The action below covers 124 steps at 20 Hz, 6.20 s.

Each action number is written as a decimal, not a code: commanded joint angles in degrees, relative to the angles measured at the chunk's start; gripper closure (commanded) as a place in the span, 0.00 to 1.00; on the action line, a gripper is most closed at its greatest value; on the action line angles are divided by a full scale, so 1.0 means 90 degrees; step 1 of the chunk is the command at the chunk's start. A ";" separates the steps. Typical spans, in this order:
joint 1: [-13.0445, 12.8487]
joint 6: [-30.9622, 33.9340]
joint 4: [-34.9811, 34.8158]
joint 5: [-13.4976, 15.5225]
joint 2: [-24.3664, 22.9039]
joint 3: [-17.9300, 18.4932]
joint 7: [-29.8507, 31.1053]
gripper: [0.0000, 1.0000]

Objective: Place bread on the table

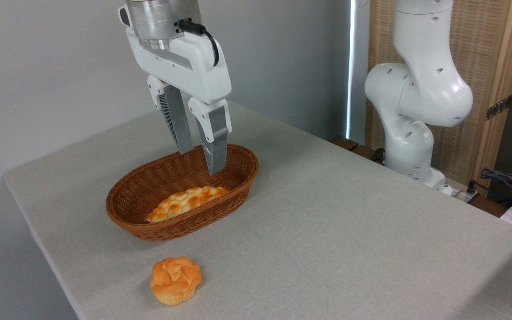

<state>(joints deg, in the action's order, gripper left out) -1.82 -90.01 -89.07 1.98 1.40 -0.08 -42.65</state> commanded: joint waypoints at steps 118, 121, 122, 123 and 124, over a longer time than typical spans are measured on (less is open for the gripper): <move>-0.0325 -0.1863 -0.3188 -0.1196 -0.0605 0.0262 -0.0476 0.32; -0.0325 -0.1903 -0.3258 -0.1207 -0.0566 0.0272 -0.0388 0.11; -0.0335 -0.1903 -0.3268 -0.1197 -0.0566 0.0272 -0.0378 0.03; -0.0325 -0.1893 -0.3258 -0.1197 -0.0566 0.0272 -0.0378 0.00; -0.0325 -0.1883 -0.3258 -0.1197 -0.0566 0.0301 -0.0378 0.00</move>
<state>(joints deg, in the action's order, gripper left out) -4.16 -106.43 -117.40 -7.83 -2.30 1.86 -46.77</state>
